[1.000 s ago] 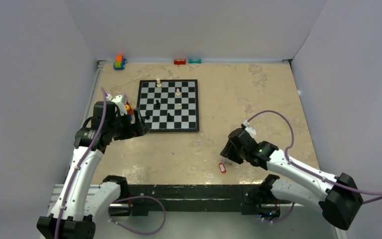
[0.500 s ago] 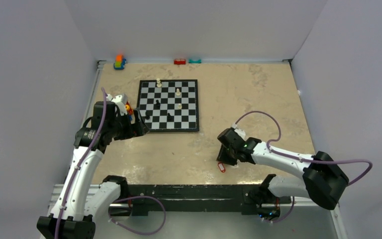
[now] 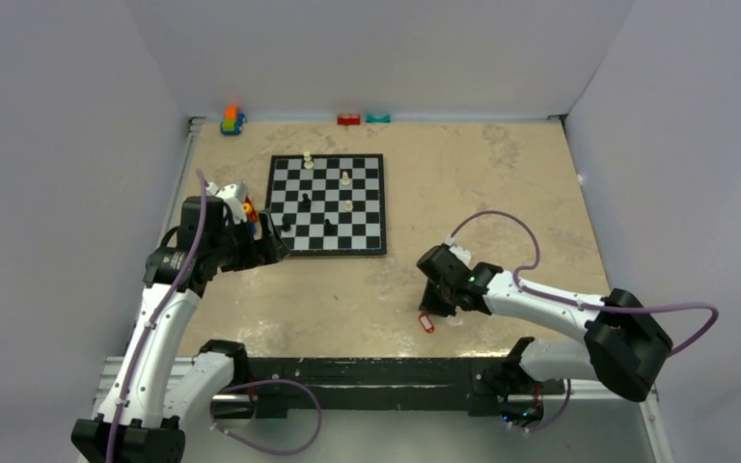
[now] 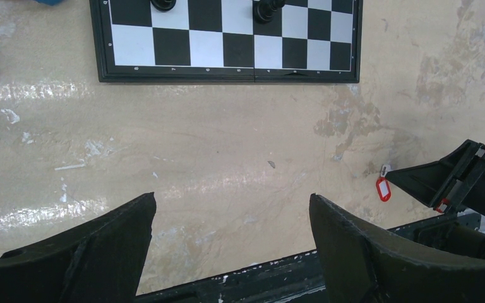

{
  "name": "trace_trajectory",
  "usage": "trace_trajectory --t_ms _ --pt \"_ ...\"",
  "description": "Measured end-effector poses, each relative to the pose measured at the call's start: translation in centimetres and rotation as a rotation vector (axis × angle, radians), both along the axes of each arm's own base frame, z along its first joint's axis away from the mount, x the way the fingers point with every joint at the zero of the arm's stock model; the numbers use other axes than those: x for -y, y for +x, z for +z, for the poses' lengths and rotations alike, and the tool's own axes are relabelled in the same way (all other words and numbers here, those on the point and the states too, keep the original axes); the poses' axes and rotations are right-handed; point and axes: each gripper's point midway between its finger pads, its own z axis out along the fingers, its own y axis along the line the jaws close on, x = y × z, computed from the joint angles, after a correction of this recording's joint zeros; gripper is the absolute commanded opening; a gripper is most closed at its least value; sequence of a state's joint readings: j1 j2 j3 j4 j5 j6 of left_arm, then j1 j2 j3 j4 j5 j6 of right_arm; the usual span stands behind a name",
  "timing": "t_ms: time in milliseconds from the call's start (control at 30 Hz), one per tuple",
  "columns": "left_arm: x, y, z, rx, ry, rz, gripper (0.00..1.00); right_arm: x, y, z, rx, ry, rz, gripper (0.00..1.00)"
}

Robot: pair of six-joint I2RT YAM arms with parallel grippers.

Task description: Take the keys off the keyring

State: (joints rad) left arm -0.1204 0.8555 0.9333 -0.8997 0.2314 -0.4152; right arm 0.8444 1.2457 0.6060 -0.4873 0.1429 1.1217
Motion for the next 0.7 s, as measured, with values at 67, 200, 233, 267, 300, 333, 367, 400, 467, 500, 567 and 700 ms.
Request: trace_trajectory --t_ms 67,200,233,267,300,333,367,400,467,500,567,700 --pt "0.0 0.0 0.0 0.0 0.0 0.0 0.95 -0.02 0.02 0.02 0.0 -0.001 0.0 0.19" --pt "0.0 0.0 0.0 0.0 0.0 0.0 0.95 0.16 -0.16 -0.33 -0.014 -0.016 0.001 0.19" --pt "0.0 0.0 0.0 0.0 0.0 0.0 0.95 0.2 -0.2 -0.42 -0.017 -0.019 0.001 0.19" --pt "0.0 0.0 0.0 0.0 0.0 0.0 0.95 0.23 -0.23 -0.5 -0.02 -0.022 0.001 0.19" --pt "0.0 0.0 0.0 0.0 0.0 0.0 0.95 0.26 -0.26 -0.6 -0.022 -0.026 0.001 0.18" --pt "0.0 0.0 0.0 0.0 0.0 0.0 0.95 0.29 -0.3 -0.72 -0.026 -0.029 0.001 0.18" --pt "0.0 0.0 0.01 0.0 0.0 0.0 0.95 0.33 -0.33 -0.83 -0.029 -0.033 0.001 0.16" --pt "0.0 0.0 0.01 0.0 0.0 0.0 0.95 0.32 -0.37 -0.91 -0.033 -0.034 0.002 0.14" --pt "0.0 0.0 0.01 0.0 0.0 0.0 0.95 0.26 -0.33 -0.89 -0.033 -0.033 0.002 0.07" --pt "0.0 0.0 0.01 0.0 0.0 0.0 0.95 0.26 -0.33 -0.89 -0.033 -0.033 0.003 0.02" --pt "0.0 0.0 0.01 0.0 0.0 0.0 0.95 0.31 -0.35 -0.91 -0.033 -0.035 0.005 0.0" --pt "0.0 0.0 0.01 0.0 0.0 0.0 0.95 0.36 -0.42 -0.78 -0.034 -0.038 0.008 0.0"
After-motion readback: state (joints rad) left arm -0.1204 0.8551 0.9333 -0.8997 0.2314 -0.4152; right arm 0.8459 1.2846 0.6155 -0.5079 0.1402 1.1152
